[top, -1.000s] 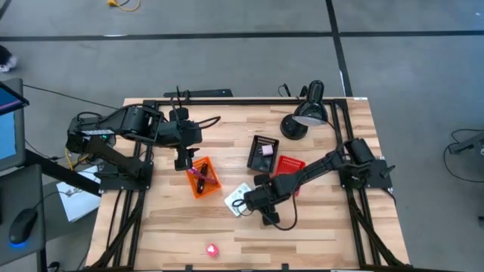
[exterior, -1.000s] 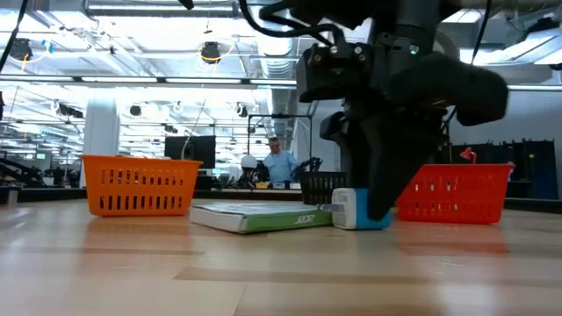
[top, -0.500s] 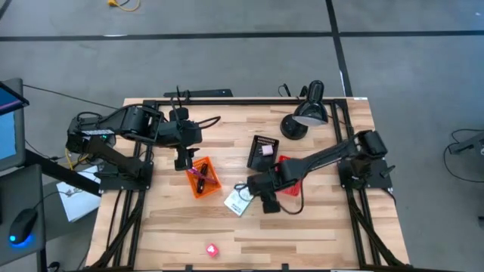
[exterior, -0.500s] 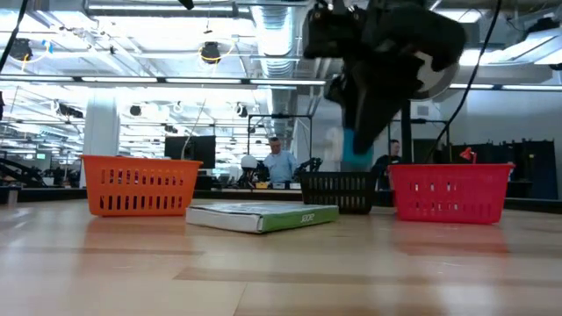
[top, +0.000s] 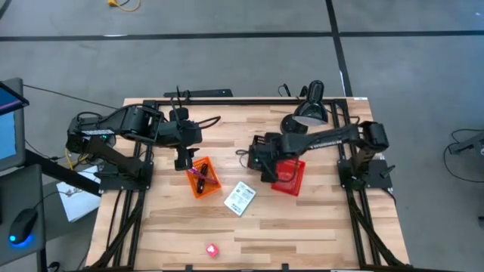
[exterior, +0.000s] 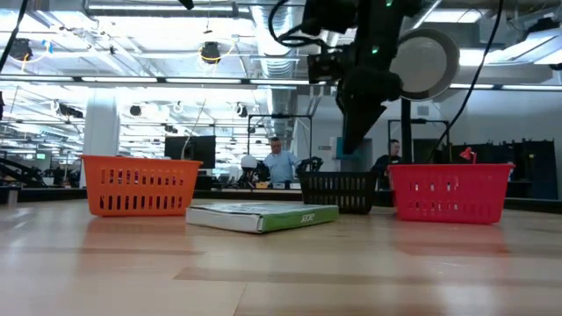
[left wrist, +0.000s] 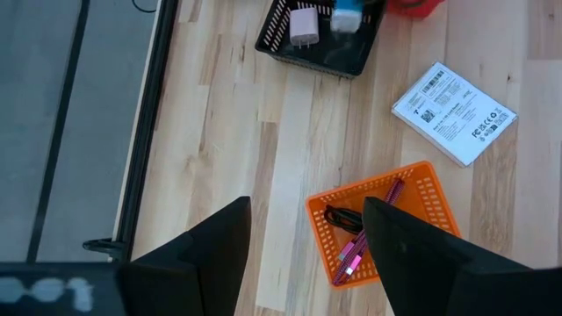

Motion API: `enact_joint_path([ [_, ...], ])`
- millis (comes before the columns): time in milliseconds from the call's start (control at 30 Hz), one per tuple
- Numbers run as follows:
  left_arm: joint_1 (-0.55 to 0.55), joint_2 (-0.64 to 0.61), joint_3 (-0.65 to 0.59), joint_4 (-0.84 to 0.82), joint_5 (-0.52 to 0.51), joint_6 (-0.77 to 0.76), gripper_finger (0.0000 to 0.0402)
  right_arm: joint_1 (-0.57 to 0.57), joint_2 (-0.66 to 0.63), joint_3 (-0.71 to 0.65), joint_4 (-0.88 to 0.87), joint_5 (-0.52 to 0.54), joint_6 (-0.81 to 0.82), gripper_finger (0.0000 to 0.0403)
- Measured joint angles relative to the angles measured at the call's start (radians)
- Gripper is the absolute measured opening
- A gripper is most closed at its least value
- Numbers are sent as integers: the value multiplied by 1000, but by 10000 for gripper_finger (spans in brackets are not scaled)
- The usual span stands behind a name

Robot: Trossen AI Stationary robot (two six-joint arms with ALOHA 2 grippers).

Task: Pick and place items into bin
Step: Put the blue charger adapter into the black bin

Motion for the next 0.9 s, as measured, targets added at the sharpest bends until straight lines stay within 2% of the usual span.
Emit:
enact_joint_path([
  [200, 0, 0, 0, 0, 0, 0, 212, -60, 59, 0, -1, -72, -8, 155],
  [367, 0, 0, 0, 0, 1, 0, 212, -78, 119, -3, 1, -70, -48, 145],
  [633, 0, 0, 0, 1, 3, 0, 212, -84, 166, -3, 10, -57, -58, 183],
  [900, 0, 0, 0, 1, 3, 0, 212, -82, 156, -2, 11, -48, -67, 192],
])
